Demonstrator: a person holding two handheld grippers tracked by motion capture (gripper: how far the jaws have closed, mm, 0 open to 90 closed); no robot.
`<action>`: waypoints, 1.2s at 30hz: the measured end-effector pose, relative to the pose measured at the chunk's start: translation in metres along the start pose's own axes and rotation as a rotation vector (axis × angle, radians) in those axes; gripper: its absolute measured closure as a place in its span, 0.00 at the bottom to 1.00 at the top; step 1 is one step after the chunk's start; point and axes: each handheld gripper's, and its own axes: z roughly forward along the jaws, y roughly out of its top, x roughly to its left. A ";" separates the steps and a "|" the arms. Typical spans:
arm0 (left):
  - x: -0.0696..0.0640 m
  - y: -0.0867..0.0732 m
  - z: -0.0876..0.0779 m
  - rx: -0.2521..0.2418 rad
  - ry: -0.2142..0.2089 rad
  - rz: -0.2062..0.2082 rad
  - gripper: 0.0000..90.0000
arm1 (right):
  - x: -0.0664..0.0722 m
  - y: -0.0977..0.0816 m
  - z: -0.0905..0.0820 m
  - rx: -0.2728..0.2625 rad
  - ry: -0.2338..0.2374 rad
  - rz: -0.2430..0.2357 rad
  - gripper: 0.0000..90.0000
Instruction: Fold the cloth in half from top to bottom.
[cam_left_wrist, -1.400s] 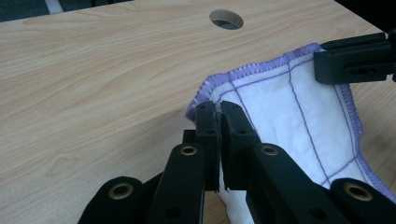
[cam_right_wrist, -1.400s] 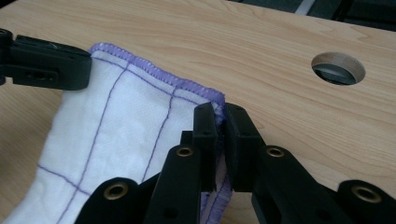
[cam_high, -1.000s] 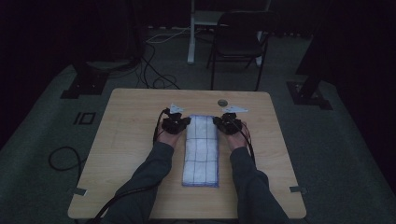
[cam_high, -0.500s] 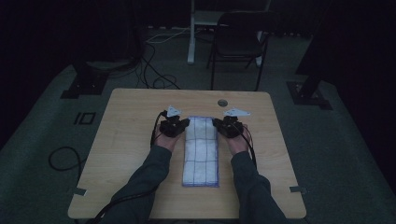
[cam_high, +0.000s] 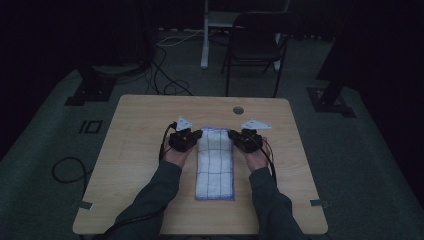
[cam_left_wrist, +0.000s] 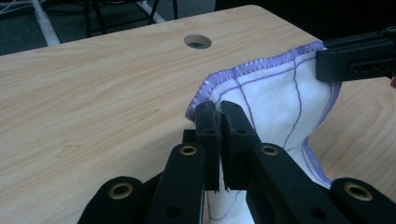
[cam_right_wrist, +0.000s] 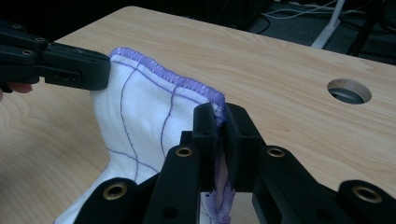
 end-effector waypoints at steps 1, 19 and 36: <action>-0.001 -0.001 -0.001 -0.003 -0.003 -0.004 0.97 | 0.001 0.000 -0.001 -0.002 0.002 -0.002 0.94; -0.018 -0.014 -0.028 -0.040 -0.029 -0.009 0.97 | 0.017 -0.010 -0.027 -0.028 0.027 -0.019 0.94; -0.027 -0.028 -0.042 -0.047 -0.040 -0.007 0.97 | 0.030 -0.023 -0.040 -0.024 0.043 -0.035 0.94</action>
